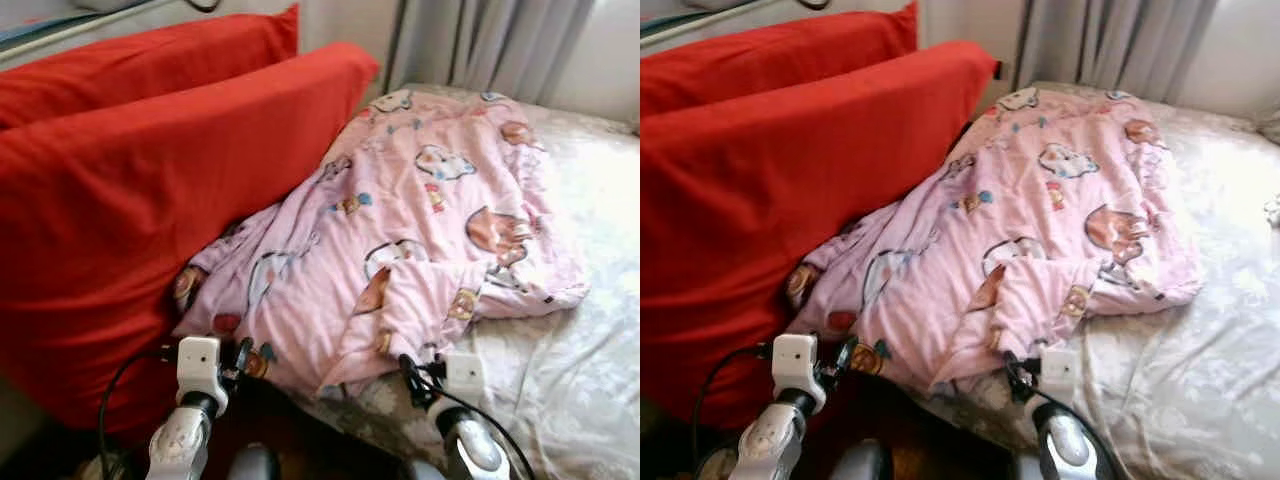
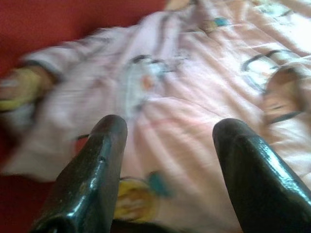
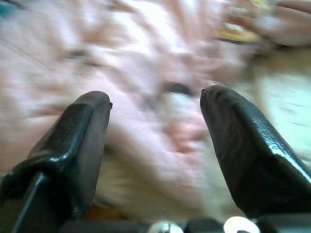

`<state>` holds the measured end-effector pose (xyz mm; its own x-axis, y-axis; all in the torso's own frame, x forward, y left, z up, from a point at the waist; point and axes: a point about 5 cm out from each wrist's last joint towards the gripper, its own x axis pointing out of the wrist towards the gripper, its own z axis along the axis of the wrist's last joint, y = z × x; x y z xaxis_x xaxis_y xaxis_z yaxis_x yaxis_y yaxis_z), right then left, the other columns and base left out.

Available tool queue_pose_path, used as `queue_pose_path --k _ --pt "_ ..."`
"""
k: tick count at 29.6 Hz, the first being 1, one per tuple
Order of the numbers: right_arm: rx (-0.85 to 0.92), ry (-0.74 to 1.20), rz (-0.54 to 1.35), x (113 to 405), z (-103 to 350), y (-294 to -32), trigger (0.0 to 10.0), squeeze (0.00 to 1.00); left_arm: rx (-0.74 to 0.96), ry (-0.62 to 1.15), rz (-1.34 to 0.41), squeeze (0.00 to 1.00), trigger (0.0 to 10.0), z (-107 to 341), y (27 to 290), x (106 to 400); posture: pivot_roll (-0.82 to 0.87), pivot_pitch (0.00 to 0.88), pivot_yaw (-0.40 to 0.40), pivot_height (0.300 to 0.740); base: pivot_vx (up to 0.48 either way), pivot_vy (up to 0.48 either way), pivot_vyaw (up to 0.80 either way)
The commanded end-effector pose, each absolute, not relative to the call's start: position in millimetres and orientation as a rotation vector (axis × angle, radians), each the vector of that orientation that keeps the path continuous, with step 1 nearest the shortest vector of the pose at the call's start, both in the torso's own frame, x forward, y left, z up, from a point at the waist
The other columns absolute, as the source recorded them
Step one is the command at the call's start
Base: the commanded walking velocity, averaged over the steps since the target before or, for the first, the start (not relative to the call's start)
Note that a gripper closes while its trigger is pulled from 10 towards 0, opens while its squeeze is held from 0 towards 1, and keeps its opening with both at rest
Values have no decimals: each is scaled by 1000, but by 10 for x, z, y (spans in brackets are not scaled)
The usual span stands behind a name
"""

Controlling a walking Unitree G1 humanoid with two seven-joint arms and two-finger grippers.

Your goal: Clean up the room

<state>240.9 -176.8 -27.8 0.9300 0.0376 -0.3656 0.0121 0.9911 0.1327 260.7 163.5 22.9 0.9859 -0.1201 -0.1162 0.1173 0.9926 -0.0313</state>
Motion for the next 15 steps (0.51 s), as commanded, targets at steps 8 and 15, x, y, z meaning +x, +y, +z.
queue_pose_path --k 8,15 --pt "56 412 57 2394 -312 -1713 10000 0 3 155 -102 0 10000 147 1730 2550 114 82 -41 631 84 0 0" --pt "-79 538 155 2276 -454 -1720 10000 1000 8 177 -110 0 10000 109 1723 2537 112 88 -38 631 0 0 0"
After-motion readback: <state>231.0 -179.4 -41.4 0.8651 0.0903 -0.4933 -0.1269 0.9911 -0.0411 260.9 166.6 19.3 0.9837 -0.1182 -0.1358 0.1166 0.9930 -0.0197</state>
